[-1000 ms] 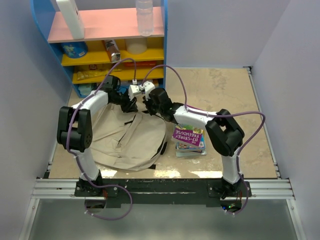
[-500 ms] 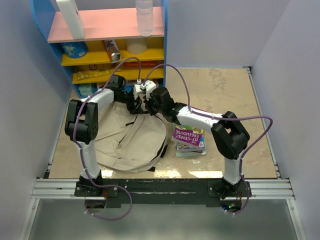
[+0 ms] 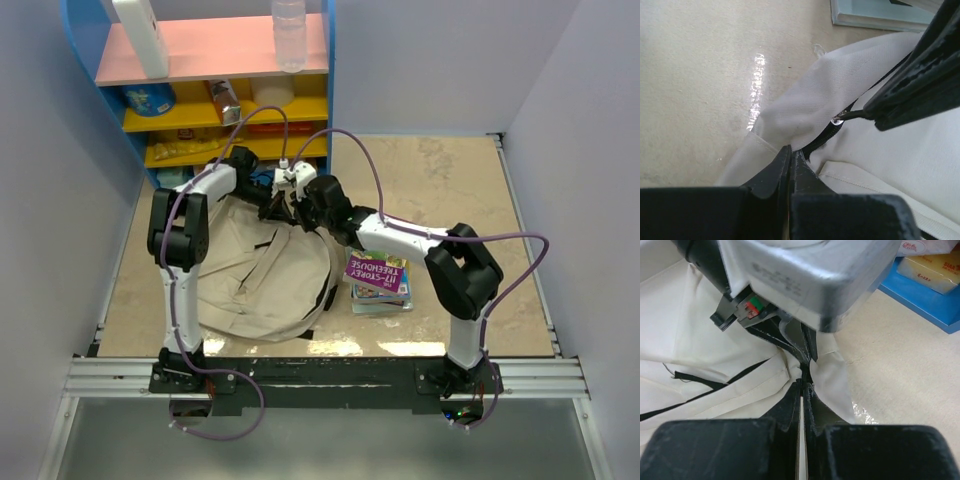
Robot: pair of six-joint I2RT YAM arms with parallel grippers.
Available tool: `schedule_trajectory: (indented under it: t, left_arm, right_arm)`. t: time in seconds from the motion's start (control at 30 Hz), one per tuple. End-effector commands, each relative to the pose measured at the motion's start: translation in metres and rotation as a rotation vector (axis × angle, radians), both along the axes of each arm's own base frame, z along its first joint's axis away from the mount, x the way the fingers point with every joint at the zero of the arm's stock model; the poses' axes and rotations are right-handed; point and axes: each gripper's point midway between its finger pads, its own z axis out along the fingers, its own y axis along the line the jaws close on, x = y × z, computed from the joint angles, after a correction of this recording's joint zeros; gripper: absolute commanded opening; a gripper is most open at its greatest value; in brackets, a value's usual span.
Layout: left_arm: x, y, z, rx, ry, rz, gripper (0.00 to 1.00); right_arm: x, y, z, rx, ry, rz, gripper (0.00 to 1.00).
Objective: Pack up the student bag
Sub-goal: Unzip the student bag at the center of the board.
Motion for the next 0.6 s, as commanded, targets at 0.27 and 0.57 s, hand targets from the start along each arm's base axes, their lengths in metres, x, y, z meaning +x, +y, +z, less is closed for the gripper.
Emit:
schedule_trajectory:
  t: [0.27, 0.57]
  left_arm:
    - [0.006, 0.014, 0.031, -0.007, -0.129, 0.03, 0.0]
    - [0.016, 0.066, 0.056, 0.052, -0.166, 0.129, 0.0]
  right_arm:
    - [0.014, -0.007, 0.067, 0.086, -0.141, -0.063, 0.0]
    - [0.009, -0.029, 0.067, 0.062, -0.141, -0.116, 0.0]
